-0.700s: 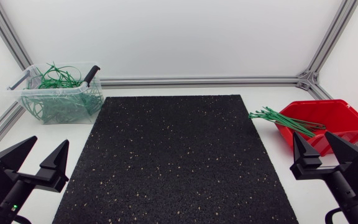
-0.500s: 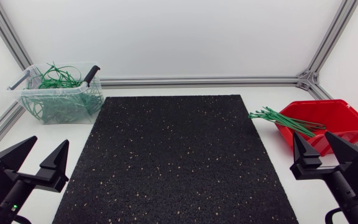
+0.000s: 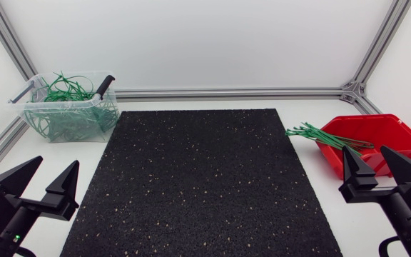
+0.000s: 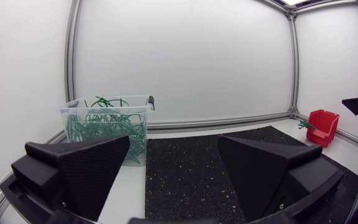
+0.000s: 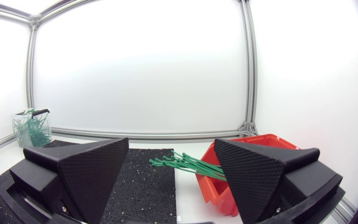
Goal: Take a green cable tie from the red box, thread the tail through the head to close it, then place it in the transparent bin on the left.
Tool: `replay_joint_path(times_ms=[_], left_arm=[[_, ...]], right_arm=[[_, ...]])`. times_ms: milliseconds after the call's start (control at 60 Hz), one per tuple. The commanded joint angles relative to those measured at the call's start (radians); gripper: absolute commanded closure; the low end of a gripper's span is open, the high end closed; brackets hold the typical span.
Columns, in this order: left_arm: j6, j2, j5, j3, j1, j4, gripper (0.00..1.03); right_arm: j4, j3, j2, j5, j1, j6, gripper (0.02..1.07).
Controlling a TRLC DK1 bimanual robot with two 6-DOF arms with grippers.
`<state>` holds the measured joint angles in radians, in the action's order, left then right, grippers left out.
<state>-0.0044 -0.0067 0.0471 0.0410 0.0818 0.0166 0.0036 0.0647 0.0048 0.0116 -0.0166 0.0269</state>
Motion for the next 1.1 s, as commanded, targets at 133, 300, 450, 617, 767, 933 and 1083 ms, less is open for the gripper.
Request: replay_joint_path(times_ms=[133,300,450,617,767,933,1083], left_arm=[[-0.019,-0.007,0.007,-0.041,0.004,-0.014,0.04],[-0.019,-0.007,0.007,-0.041,0.004,-0.014,0.04],[-0.019,-0.007,0.007,-0.041,0.006,-0.014,0.04],[-0.019,-0.007,0.007,-0.041,0.006,-0.014,0.04],[-0.019,-0.007,0.007,-0.041,0.006,-0.014,0.04],[-0.019,-0.006,0.007,-0.041,0.004,-0.014,0.04],[-0.019,-0.006,0.007,-0.041,0.001,-0.015,0.04]], right_arm=[[-0.020,0.064,-0.012,0.008,0.012,0.022,0.07],[-0.042,0.116,-0.009,0.008,0.012,0.018,0.07],[-0.077,0.185,0.031,0.008,0.007,0.016,0.07],[-0.120,0.293,0.124,0.008,0.010,0.016,0.07],[-0.171,0.412,0.241,0.011,0.017,0.016,0.07],[-0.214,0.540,0.366,0.013,0.017,0.016,0.07],[-0.281,0.689,0.495,0.013,0.018,0.015,0.07]])
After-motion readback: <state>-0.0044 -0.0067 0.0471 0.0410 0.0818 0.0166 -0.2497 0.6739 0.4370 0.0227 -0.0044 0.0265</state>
